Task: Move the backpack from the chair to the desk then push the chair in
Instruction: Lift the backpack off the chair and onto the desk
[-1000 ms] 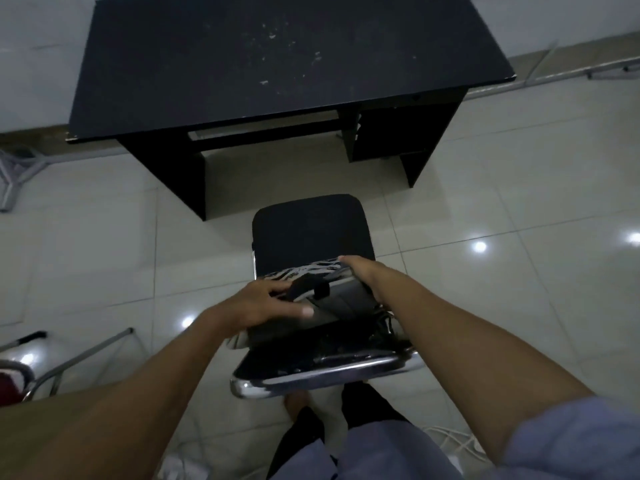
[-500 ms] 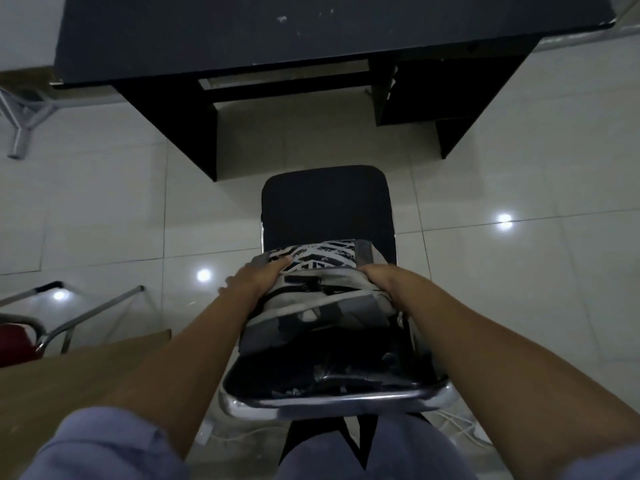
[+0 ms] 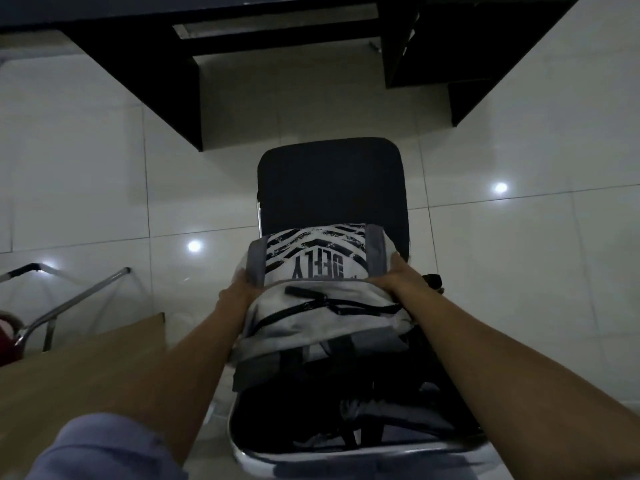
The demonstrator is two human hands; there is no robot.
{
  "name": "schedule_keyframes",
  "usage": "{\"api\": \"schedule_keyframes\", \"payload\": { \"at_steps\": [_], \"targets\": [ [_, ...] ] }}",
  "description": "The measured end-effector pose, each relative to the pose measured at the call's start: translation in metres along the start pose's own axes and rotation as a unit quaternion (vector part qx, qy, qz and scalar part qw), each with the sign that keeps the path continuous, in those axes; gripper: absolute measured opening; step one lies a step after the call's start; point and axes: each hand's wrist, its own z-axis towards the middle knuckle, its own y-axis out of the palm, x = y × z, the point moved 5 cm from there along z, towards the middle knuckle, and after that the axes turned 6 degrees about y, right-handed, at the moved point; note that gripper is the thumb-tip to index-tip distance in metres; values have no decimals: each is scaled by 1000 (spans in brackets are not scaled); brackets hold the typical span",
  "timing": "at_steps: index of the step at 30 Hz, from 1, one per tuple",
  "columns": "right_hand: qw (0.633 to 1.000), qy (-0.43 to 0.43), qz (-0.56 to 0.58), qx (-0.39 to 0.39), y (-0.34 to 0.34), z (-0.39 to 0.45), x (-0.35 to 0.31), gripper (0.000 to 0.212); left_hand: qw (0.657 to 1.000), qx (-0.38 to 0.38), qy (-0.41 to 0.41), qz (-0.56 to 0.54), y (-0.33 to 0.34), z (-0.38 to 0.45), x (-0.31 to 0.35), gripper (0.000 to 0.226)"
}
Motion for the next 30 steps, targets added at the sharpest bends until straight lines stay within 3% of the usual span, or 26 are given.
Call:
{"api": "schedule_keyframes", "payload": {
  "at_steps": [2, 4, 6, 9, 11, 19, 23, 30],
  "targets": [
    [1000, -1, -26, 4, 1, 0, -1, 125, 999, 14, 34, 8, -2, -6, -1, 79],
    [999, -10, -45, 19, 4, -3, -4, 116, 987, 37, 78, 135, -4, -6, 2, 71],
    [993, -22, -95, 68, 6, -8, -6, 95, 967, 65, 115, 220, -3, -9, 15, 66],
    [976, -63, -136, 156, 5, -19, -11, 51, 949, 105, 151, 254, 0, -12, 31, 59],
    [968, -92, -136, 187, 4, -25, -14, 35, 939, 127, 170, 269, 2, -17, 38, 51],
    [938, -170, -90, 288, -19, -78, -27, 50, 894, 201, 256, 308, -16, -45, 56, 35],
    [921, -202, -39, 332, -49, -120, -36, 57, 858, 269, 323, 294, -37, -86, 88, 40],
    [837, -299, 64, 454, -135, -217, -59, 56, 790, 387, 428, 204, -88, -183, 175, 50]
  ]
}}
